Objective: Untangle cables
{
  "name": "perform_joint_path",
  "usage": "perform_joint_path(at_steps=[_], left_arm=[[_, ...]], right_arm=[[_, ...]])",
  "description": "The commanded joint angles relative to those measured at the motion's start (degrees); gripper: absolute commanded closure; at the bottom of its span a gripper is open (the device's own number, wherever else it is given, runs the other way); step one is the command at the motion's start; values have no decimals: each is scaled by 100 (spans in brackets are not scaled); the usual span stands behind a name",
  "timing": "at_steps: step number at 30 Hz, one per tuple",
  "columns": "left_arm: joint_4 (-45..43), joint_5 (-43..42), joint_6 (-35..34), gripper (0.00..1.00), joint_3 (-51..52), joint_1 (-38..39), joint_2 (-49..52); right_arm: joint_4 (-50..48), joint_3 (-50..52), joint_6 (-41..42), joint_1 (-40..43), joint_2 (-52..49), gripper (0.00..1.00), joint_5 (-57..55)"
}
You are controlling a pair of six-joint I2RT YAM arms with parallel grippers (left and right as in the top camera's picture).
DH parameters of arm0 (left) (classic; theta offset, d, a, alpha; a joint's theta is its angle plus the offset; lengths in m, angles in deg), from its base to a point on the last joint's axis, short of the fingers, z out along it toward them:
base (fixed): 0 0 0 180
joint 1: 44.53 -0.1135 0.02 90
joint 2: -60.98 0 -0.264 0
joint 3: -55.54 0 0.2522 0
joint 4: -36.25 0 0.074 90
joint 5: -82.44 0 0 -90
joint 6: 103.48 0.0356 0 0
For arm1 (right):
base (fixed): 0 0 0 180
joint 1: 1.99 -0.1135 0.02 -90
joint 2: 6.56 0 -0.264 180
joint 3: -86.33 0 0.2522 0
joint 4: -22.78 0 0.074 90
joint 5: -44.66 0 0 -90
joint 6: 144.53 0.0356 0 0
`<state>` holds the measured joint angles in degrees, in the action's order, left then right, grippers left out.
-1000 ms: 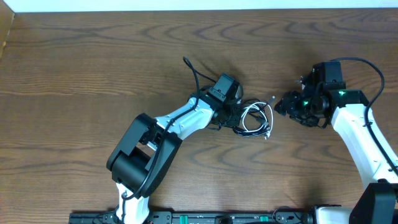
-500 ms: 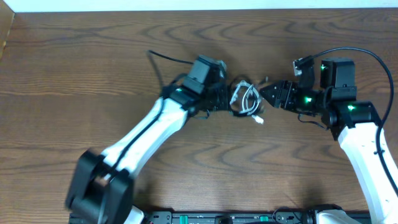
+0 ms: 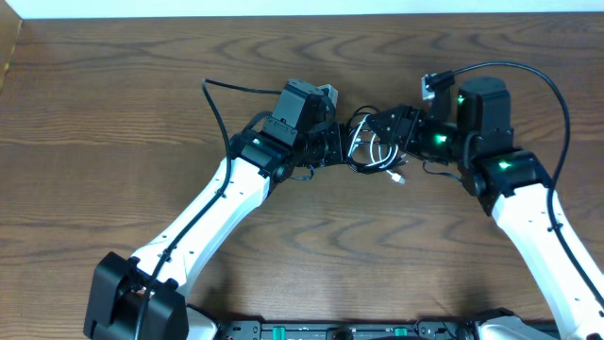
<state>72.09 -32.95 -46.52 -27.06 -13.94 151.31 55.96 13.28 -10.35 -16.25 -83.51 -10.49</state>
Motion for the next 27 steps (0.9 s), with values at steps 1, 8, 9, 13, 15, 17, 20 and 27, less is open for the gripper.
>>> perform_joint_path(at_steps=[1,8,9,13,15,17,20,27], left_arm=[[-31,-96,-26,93,-28,-4,-4],[-28,-96,-26,92,-28,-4,-4],[-28,-96,-26,93,-28,-4,-4],[-26,-94,-26,92,-28,-4,-4],[-26,-94,-26,92,-28,-4,-4],[-26,-92,-24,92,-28,-4,-4],[-26,-92,-26,92,-28,-4,-4],[-24,-48,-24,92,-28,-4,-4]], right_arm=[[-170,-66,372,-205,-271,45,-146],[-551,-66,420,-474,-857,68,-256],[-621,-66,417,-492,-903,73,-291],[-791,-66,404,-483,-918,99,-348],[-778,-66,354,-431,-881,99,-369],[-590,-66,286,-308,-831,99,-391],[-87,-66,133,-76,-767,99,-511],[664,-66,-334,595,-693,99,-531]])
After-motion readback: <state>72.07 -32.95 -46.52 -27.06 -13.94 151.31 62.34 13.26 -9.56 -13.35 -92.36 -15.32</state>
